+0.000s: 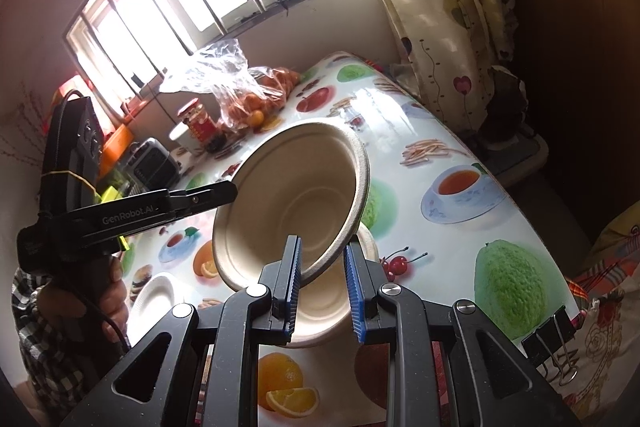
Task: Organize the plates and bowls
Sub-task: 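Lift the beige bowl and carry it over the nested beige bowls, then lower the held bowl into the nested bowls with the left gripper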
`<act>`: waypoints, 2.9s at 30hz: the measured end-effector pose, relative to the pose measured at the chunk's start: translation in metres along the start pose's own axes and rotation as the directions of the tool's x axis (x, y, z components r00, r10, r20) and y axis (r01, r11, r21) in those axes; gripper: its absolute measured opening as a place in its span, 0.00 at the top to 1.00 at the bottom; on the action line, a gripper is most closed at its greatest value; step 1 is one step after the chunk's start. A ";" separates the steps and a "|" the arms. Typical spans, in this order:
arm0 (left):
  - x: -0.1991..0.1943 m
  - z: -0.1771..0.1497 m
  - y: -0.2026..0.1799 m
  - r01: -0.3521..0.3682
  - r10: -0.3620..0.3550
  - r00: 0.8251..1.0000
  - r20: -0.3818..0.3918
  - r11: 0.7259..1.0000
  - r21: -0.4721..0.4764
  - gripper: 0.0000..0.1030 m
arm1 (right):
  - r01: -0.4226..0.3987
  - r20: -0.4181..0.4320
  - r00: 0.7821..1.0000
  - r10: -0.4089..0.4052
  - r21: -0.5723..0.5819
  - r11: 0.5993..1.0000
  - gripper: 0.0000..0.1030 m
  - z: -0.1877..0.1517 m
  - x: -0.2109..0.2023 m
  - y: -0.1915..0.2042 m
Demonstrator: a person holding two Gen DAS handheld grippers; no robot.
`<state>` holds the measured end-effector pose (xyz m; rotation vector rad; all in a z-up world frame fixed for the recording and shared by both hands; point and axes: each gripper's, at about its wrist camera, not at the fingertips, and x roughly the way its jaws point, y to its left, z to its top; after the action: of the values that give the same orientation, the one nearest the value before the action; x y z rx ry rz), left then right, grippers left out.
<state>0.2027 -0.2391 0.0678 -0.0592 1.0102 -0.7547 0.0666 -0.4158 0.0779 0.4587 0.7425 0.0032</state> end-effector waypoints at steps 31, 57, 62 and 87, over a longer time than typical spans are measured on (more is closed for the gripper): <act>-0.004 -0.036 0.008 -0.048 0.048 0.999 -0.006 0.999 -0.007 0.93 | -0.016 -0.035 0.999 0.017 0.019 1.000 0.80 -0.029 0.004 0.006; 0.018 -0.043 0.018 -0.066 0.064 0.997 -0.054 0.997 -0.039 0.93 | -0.006 -0.082 0.997 0.009 0.037 0.999 0.79 -0.036 0.023 -0.001; 0.020 -0.044 0.018 -0.069 0.066 0.996 -0.059 0.997 -0.040 0.93 | -0.002 -0.086 0.996 0.005 0.037 0.999 0.79 -0.038 0.025 -0.002; 0.021 -0.044 0.019 -0.073 0.070 0.995 -0.067 0.996 -0.046 0.93 | 0.031 -0.087 0.996 -0.031 -0.001 1.000 0.78 -0.038 0.031 0.003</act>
<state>0.1850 -0.2244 0.0203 -0.0405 1.0871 -0.6702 0.0648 -0.3930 0.0344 0.4492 0.8349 -0.0055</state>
